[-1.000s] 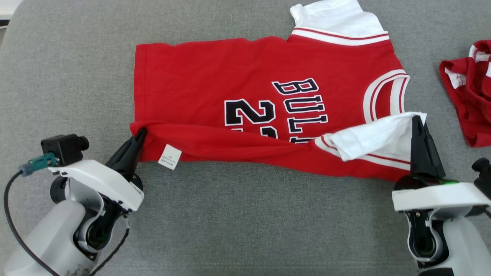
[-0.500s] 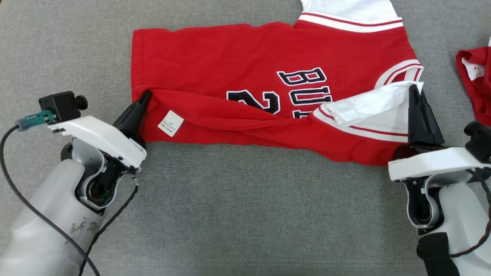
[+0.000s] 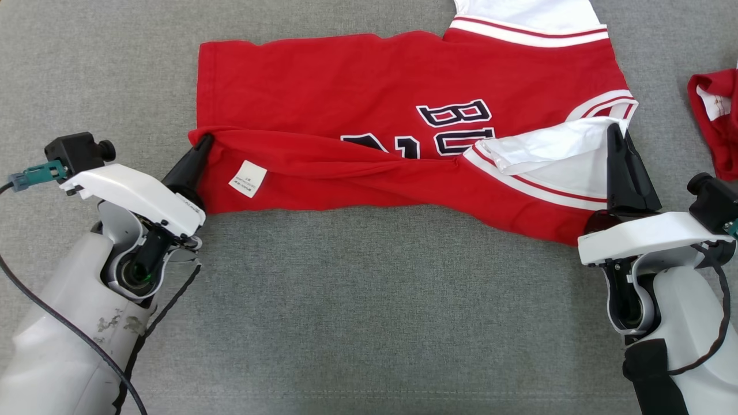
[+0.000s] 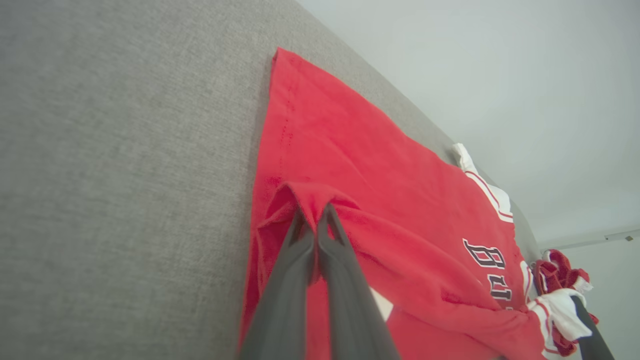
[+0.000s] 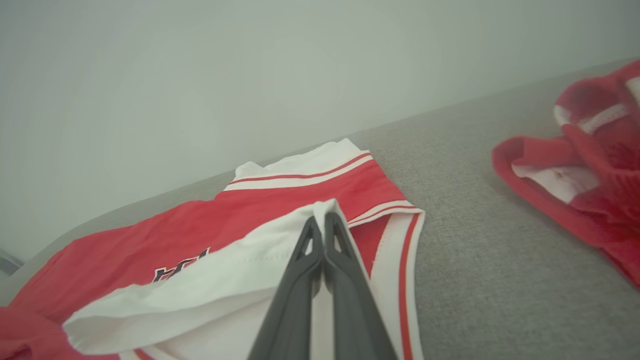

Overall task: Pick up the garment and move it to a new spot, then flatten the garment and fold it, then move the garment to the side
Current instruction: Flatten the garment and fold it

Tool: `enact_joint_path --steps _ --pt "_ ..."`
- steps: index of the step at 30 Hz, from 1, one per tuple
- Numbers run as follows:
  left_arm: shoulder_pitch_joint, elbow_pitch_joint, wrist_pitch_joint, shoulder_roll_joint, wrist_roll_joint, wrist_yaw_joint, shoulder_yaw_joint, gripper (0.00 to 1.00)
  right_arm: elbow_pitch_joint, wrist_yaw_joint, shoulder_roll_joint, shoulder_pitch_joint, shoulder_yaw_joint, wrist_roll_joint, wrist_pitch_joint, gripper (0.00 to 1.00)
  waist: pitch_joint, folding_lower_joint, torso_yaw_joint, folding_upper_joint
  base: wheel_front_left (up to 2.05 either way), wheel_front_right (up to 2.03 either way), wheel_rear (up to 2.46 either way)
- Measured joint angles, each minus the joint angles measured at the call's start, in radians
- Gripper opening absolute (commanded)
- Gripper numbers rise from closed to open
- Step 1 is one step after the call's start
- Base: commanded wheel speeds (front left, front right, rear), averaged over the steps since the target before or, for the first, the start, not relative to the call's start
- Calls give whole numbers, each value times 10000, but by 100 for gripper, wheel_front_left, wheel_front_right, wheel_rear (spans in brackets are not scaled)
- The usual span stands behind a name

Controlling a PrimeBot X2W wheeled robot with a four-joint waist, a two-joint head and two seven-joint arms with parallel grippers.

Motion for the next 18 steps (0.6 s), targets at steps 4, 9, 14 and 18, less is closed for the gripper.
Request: enact_joint_path --steps 4,9,14,18 --pt "2 46 -2 -144 -111 -142 -42 100 125 0 6 -15 -6 0 0 100 -81 0 43 0 0 0 0" --pt "86 -393 -796 2 474 -224 -343 100 63 -2 12 13 -48 2 0 100 -222 0 89 0 0 0 0" --pt "799 -991 -2201 347 1622 -52 -629 100 -410 0 0 632 -263 -217 0 100 -488 0 141 0 0 0 0" --pt "1469 -1626 -2913 663 2846 890 -934 100 -1032 0 31 1467 -499 -792 0 100 -739 0 208 0 0 0 0"
